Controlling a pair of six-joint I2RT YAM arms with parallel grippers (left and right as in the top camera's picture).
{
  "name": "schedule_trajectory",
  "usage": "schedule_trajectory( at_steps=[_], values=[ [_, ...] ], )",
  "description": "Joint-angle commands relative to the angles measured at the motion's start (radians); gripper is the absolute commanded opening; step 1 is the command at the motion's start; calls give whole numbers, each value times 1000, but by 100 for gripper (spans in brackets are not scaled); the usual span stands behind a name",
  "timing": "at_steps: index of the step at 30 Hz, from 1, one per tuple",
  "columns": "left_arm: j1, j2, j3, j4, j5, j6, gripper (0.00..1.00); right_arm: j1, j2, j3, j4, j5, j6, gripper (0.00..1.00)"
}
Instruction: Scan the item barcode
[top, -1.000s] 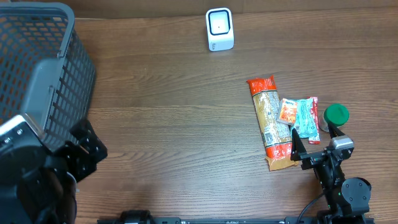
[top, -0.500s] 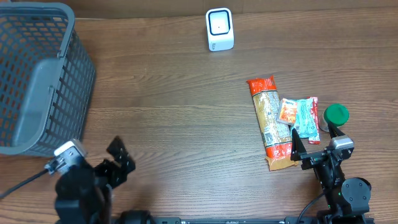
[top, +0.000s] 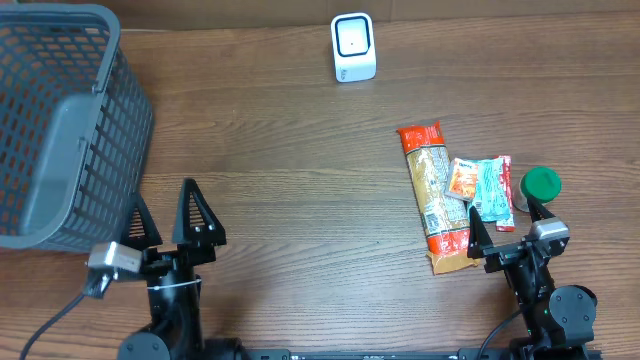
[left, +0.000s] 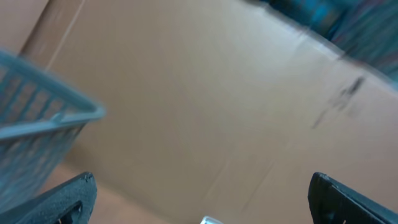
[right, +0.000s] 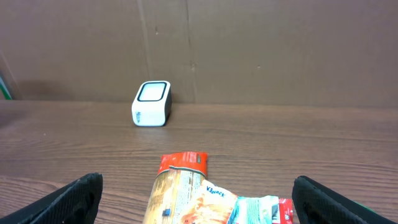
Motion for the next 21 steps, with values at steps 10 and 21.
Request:
schedule_trajectory(
  at_steps=[10,21],
  values=[
    [-3,-158,-303,229,23,-14,99,-3,-8,-11,3,0,-8,100],
    [3,-157,-407,52,19,-13,100,-3,-8,-11,3,0,-8,100]
  ],
)
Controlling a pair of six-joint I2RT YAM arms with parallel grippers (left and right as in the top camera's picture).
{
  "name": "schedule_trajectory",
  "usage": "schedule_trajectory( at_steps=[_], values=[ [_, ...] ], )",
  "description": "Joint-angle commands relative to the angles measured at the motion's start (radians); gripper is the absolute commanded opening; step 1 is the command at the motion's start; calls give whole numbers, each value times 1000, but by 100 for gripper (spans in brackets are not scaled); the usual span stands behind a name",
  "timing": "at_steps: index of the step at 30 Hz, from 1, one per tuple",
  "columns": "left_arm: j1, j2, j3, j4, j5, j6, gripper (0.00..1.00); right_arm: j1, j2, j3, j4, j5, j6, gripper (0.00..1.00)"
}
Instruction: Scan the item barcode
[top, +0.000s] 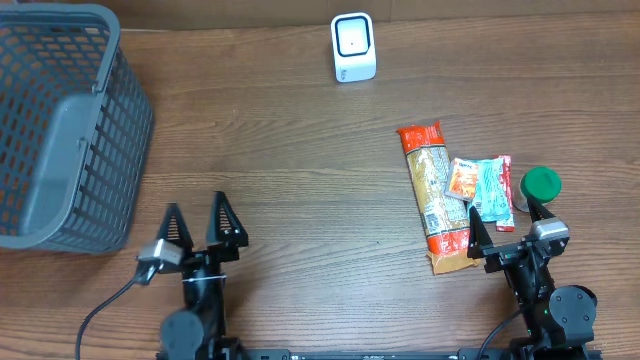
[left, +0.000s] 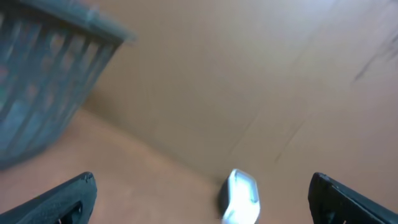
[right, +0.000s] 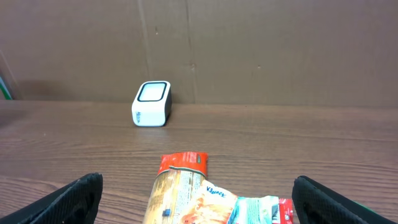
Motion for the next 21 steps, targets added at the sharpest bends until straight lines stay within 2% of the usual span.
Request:
schedule_trajectory(
  at_steps=[1,4,7,15,18,21],
  values=[
    [3,-13,-11,-67,8,-8,100,-3,-8,-11,3,0,-8,100],
    [3,-13,-11,-160,7,11,100,-3,-8,-11,3,0,-8,100],
    [3,-13,-11,-249,8,83,100,-3,-8,-11,3,0,-8,100],
    [3,-13,-11,-257,107,537,100,-3,-7,-11,3,0,-8,100],
    [3,-13,-11,-257,108,599,100,-3,-7,-11,3,0,-8,100],
    [3,-13,-11,-257,108,603,100,-3,-8,-11,3,0,-8,100]
  ],
)
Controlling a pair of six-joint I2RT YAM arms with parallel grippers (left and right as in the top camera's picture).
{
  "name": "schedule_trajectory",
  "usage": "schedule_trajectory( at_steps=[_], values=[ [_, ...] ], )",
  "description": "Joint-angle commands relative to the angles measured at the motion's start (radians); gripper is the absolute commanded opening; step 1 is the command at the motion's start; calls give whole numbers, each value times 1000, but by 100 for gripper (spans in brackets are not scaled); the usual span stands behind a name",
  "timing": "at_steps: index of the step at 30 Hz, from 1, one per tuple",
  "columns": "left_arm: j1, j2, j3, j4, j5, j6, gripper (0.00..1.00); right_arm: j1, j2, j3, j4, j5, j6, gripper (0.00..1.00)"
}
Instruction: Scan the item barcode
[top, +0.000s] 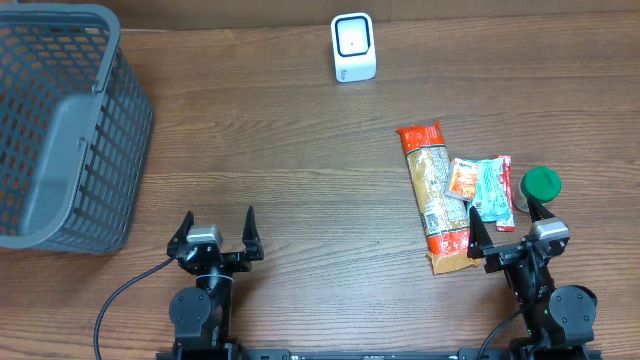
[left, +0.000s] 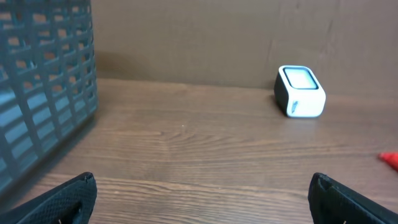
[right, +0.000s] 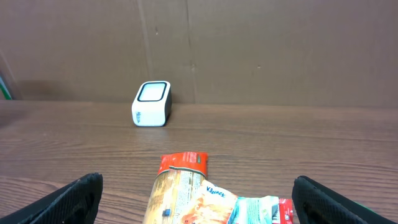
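A white barcode scanner (top: 353, 47) stands at the table's far edge, also seen as a scanner (left: 300, 91) and a scanner (right: 152, 103) in the wrist views. A long red-and-tan noodle packet (top: 432, 195) lies at the right with a Kleenex pack (top: 463, 180) and a teal packet (top: 489, 187) on it. A green-lidded jar (top: 541, 184) stands beside them. My right gripper (top: 506, 222) is open just in front of the packets (right: 196, 190). My left gripper (top: 217, 226) is open over bare table at the near left.
A grey plastic basket (top: 60, 120) fills the far left corner, its wall (left: 43, 93) showing in the left wrist view. A brown cardboard wall (right: 249, 50) backs the table.
My left arm has shifted right along the near edge and levelled, so its camera now faces the table, basket and scanner. The right arm and the items are unchanged.
My left gripper first stood open close to the basket with its camera tilted up at the cardboard. Then it sat further right, with the scanner coming into view. Now it is level near the front middle-left. The right gripper stayed open by the packets throughout.
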Motion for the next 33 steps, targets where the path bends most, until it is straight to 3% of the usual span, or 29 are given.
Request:
schedule_trajectory(
  at_steps=[1,33],
  values=[
    [3,-13,-4,2,25,84,100,-3,-7,-11,3,0,-7,100],
    [4,-12,-4,2,25,79,100,-3,-8,-11,3,0,-7,100]
  ],
)
